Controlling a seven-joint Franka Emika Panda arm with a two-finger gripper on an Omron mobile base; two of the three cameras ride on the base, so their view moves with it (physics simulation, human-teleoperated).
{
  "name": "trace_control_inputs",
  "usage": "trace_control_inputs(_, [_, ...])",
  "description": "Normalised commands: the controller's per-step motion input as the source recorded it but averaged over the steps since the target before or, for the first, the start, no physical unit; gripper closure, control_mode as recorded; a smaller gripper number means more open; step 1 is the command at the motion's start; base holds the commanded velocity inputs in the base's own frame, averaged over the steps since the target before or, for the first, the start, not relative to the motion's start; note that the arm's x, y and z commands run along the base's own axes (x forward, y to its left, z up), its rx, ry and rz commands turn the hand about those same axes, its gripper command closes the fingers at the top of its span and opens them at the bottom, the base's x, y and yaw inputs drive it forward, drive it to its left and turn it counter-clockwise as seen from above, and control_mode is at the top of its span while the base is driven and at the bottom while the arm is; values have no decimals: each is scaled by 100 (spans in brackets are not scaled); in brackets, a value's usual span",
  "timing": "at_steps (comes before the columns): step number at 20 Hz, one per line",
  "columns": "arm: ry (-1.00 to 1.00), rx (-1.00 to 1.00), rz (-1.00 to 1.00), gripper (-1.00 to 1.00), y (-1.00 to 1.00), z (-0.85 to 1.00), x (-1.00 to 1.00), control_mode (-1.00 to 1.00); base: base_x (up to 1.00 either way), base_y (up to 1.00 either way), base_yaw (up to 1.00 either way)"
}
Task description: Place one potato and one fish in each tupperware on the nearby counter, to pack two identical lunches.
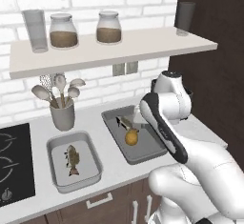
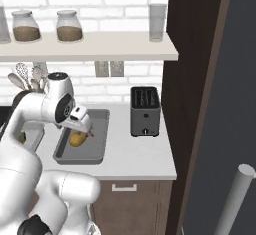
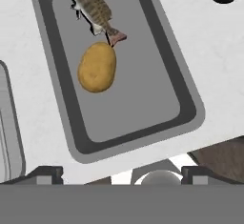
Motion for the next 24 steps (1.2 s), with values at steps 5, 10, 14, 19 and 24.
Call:
trace_control_inputs(5, [-38, -3, 0, -100, 0, 63, -100, -100, 0, 0, 0])
trace_control_inputs(10, [-28, -6, 13, -100, 12, 10, -80, 100, -20, 0, 3])
trace_control_inputs(14, [0, 0, 0, -100, 0, 0, 0, 100, -100, 2, 5])
trace_control_inputs(19, [0, 0, 0, -100, 0, 0, 0, 100, -100, 5, -35])
trace_control_inputs(24, [0, 0, 0, -100, 0, 0, 0, 100, -83, 12, -79])
